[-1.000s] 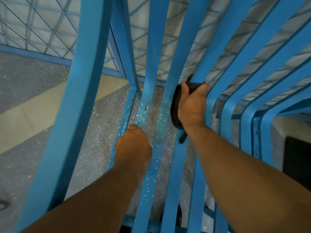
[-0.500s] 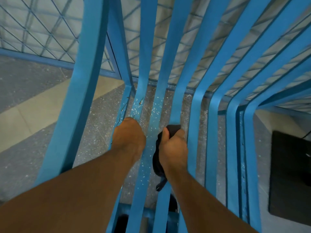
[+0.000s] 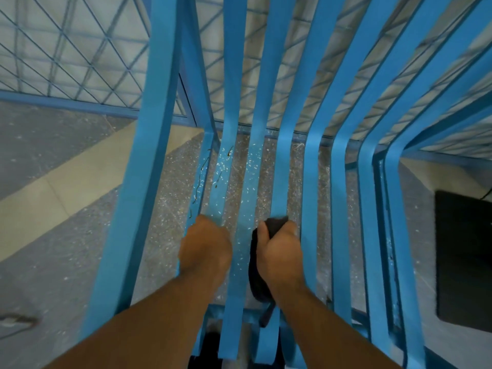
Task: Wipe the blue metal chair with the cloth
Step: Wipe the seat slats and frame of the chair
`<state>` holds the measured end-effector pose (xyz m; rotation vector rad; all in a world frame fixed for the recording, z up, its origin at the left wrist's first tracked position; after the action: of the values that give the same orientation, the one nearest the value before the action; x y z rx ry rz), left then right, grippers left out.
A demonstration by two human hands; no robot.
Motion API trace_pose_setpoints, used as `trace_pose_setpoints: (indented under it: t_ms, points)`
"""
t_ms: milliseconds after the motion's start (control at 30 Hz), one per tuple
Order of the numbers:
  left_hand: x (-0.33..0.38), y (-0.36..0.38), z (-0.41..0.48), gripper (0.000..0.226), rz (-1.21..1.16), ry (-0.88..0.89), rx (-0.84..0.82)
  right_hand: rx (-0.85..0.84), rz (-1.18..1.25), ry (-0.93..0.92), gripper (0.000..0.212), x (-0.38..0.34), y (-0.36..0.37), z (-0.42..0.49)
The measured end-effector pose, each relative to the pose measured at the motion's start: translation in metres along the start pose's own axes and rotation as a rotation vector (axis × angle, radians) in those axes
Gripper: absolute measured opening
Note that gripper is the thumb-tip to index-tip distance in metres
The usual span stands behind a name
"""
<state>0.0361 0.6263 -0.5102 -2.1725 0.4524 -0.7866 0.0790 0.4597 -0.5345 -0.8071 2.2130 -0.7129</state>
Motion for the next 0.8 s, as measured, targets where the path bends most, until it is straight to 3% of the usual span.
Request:
trace_pose_setpoints:
  t_ms: [133, 400, 600, 800]
  points:
    - [-0.007, 0.001, -0.01, 0.022, -0.017, 0.014, 0.015, 0.07, -0.046, -0.037, 0.051, 0.005, 0.002, -0.01]
    - [-0.031, 0.0, -0.045, 0.024, -0.023, -0.014, -0.002, 0.029, -0.104, -0.017, 0.065, 0.057, 0.012, -0.071]
    - [-0.045, 0.009, -0.063, 0.03, -0.003, 0.013, -0.04, 0.005, -0.099, 0.024, 0.042, 0.034, 0.009, -0.041]
    - [-0.05, 0.013, -0.063, 0.033, -0.016, 0.024, -0.047, 0.097, -0.069, -0.005, 0.053, 0.022, 0.005, -0.035]
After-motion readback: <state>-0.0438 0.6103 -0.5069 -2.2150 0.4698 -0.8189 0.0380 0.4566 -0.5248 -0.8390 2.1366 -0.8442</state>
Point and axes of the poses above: each hand's wrist, its own z-axis towards the middle knuckle, its own y-axis out of the palm, x = y × z, the point moved 7 cm from there along z, towards the middle knuckle, and after that the axes turned 10 degrees about y, right-handed, at the moved point
